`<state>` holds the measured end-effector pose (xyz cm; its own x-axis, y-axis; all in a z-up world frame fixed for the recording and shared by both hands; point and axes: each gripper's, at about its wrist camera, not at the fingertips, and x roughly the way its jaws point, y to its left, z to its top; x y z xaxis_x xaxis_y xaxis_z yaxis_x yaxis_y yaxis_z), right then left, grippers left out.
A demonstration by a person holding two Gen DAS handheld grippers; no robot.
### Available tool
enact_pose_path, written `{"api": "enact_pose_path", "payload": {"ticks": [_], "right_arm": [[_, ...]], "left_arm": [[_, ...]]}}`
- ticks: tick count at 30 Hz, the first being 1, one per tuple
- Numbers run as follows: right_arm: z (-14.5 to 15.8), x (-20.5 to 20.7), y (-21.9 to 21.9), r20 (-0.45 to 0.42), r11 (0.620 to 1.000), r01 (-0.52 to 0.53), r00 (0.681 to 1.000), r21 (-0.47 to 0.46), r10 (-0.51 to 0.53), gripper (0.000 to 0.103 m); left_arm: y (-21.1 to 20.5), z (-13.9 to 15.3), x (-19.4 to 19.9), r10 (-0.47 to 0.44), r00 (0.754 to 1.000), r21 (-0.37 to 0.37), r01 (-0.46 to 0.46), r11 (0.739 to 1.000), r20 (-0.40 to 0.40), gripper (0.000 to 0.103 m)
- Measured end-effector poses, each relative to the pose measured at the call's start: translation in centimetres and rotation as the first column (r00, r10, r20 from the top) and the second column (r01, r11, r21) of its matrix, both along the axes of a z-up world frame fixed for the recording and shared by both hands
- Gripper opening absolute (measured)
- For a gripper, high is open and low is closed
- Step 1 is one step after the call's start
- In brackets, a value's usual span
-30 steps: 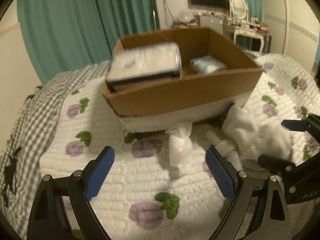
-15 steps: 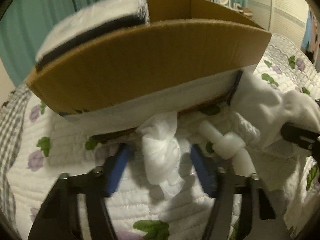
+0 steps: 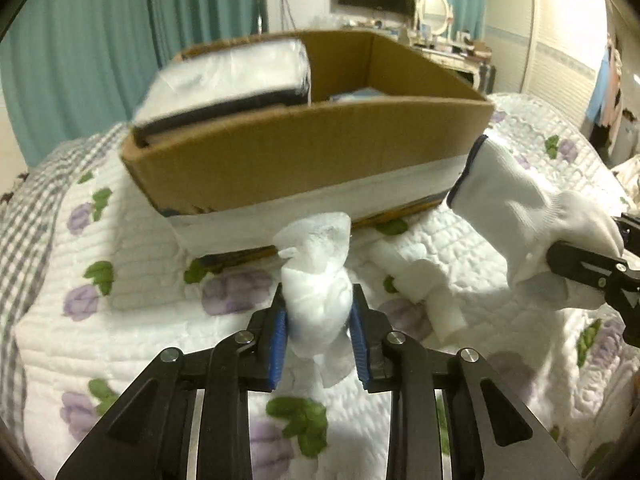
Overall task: Organize soft objects
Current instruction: 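Carry the glove and tissue over the box and open both grippers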
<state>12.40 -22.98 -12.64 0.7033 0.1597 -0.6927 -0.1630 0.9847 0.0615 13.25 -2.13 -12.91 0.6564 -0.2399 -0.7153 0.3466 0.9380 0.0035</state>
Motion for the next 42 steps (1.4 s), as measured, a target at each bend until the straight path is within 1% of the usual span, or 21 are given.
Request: {"api": "enact_pose_path", "payload": {"ticks": [5, 8, 13, 14, 15, 18, 21, 23, 26, 29, 32, 35, 37, 39, 42], "right_arm": [[1.9, -2.1, 0.3, 0.061, 1.000, 0.014, 0.998, 0.004, -0.014, 0.055], [3.4, -3.1, 0.6, 0.098, 1.000, 0.019, 0.995, 0.015, -0.020, 0.055], [7.1, -4.2, 1.2, 0.171, 1.000, 0.015, 0.985, 0.027, -0.019, 0.055], [7.8, -4.2, 1.4, 0.188, 1.000, 0.010, 0.982, 0.023, -0.014, 0.055], [8.6, -4.2, 1.6, 0.205, 1.000, 0.008, 0.979, 0.019, -0.012, 0.055], [11.3, -3.4, 2.2, 0.257, 1.000, -0.007, 0.966, 0.022, 0.001, 0.055], [13.4, -1.8, 2.8, 0.295, 1.000, -0.017, 0.955, 0.018, 0.011, 0.055], [14.3, -0.4, 2.9, 0.304, 0.999, -0.028, 0.953, 0.023, 0.020, 0.055], [15.2, 2.1, 3.1, 0.303, 0.998, -0.049, 0.952, 0.032, 0.037, 0.055], [15.0, 5.0, 3.3, 0.300, 0.998, -0.053, 0.953, 0.032, 0.041, 0.055], [13.9, 8.3, 3.6, 0.283, 0.997, -0.057, 0.958, 0.046, 0.041, 0.055], [12.0, 11.5, 3.7, 0.258, 0.996, -0.062, 0.965, 0.060, 0.044, 0.055], [10.5, 13.6, 3.8, 0.228, 0.994, -0.062, 0.973, 0.087, 0.040, 0.055], [9.5, 14.8, 3.6, 0.219, 0.992, -0.070, 0.975, 0.105, 0.045, 0.055], [7.9, 16.7, 3.6, 0.191, 0.993, -0.078, 0.980, 0.091, 0.059, 0.057]], "left_arm": [[1.1, 2.3, -2.9, -0.022, 0.999, -0.023, 0.023, 0.999, 0.036, 0.027], [1.1, 4.2, -3.1, -0.026, 0.998, -0.024, 0.027, 0.999, 0.064, 0.027], [1.4, 8.4, -5.4, -0.035, 0.988, -0.017, 0.038, 0.999, 0.152, 0.027], [0.6, 8.8, -5.0, -0.033, 0.986, -0.014, 0.036, 0.999, 0.162, 0.027], [0.6, 9.9, -5.2, -0.030, 0.983, -0.008, 0.032, 0.999, 0.181, 0.027], [0.8, 11.9, -4.6, -0.030, 0.975, -0.003, 0.031, 1.000, 0.218, 0.027], [0.8, 13.6, -4.0, -0.025, 0.967, -0.003, 0.026, 1.000, 0.252, 0.027], [0.8, 14.5, -2.9, -0.018, 0.965, -0.015, 0.022, 1.000, 0.263, 0.027], [0.6, 15.2, -0.7, -0.006, 0.964, -0.020, 0.012, 1.000, 0.266, 0.027], [-0.1, 15.3, 2.5, 0.003, 0.963, -0.011, 0.000, 1.000, 0.271, 0.027], [-0.5, 14.9, 5.5, 0.016, 0.962, 0.006, -0.018, 1.000, 0.272, 0.027], [-0.9, 13.8, 8.9, 0.033, 0.969, 0.011, -0.037, 0.999, 0.243, 0.027], [-1.1, 12.7, 11.0, 0.039, 0.974, 0.018, -0.044, 0.999, 0.223, 0.027], [-1.2, 11.5, 13.0, 0.049, 0.977, 0.038, -0.058, 0.998, 0.207, 0.028], [-1.2, 9.9, 15.3, 0.066, 0.985, 0.045, -0.074, 0.996, 0.161, 0.030]]}}
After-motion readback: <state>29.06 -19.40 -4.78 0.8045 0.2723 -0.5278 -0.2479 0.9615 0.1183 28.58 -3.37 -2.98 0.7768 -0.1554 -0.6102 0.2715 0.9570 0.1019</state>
